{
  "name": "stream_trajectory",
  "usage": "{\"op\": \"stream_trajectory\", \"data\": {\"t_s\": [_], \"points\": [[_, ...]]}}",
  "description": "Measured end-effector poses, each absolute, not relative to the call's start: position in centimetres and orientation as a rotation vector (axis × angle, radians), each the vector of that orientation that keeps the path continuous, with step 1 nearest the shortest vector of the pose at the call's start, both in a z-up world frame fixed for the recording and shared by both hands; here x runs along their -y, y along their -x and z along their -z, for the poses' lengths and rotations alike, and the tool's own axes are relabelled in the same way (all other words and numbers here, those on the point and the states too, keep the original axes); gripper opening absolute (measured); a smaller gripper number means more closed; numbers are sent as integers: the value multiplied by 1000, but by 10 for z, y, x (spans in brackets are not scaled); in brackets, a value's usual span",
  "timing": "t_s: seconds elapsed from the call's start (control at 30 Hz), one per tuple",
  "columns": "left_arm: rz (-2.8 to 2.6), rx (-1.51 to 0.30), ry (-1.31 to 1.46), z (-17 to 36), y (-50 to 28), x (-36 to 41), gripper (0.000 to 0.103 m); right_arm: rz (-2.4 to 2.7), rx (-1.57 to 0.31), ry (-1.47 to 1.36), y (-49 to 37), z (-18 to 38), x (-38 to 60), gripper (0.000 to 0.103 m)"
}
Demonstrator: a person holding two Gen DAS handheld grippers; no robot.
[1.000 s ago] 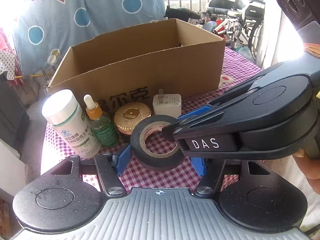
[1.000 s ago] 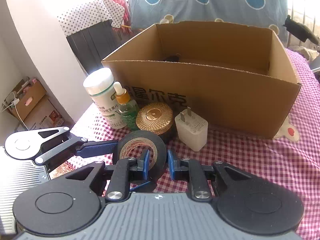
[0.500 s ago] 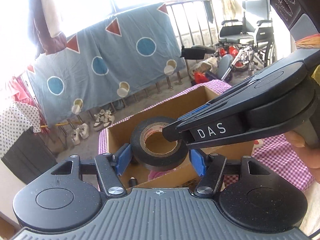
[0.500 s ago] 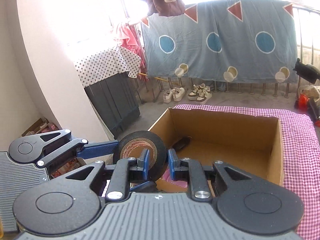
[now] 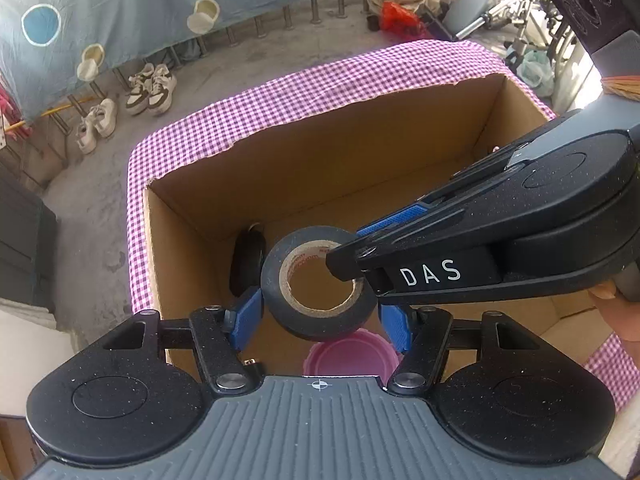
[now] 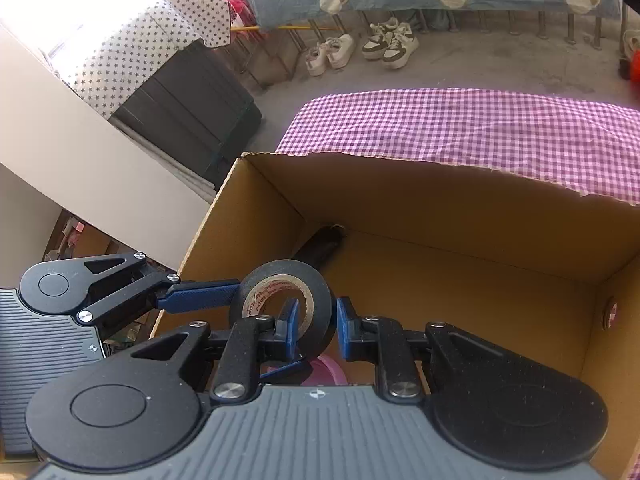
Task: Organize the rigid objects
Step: 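Carry the black tape roll with the right gripper into the box and release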
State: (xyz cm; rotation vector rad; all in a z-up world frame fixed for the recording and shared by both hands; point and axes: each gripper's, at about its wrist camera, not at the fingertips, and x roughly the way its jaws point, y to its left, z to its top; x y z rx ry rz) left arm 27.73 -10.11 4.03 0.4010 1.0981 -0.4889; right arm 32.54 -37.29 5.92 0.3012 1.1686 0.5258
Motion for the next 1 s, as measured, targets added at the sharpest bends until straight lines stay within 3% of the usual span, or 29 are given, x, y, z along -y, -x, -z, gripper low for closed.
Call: {"op": "stream_trajectory", "data": {"t_s": [0.2, 0.4, 0.8, 1.0], "points": [[469, -1220, -364, -13, -305, 101, 63, -508, -1257, -316, -354, -20, 369, 21], [470, -1192, -395, -15, -304, 105, 66, -472, -1267, -287, -366, -7, 365, 21], [444, -1131, -431, -31, -282, 114, 67, -435, -1214, -294, -350, -29, 379, 22], [426, -1090, -346, -67, -274, 95, 67, -426, -1203, -283, -342, -42, 381, 23]]}}
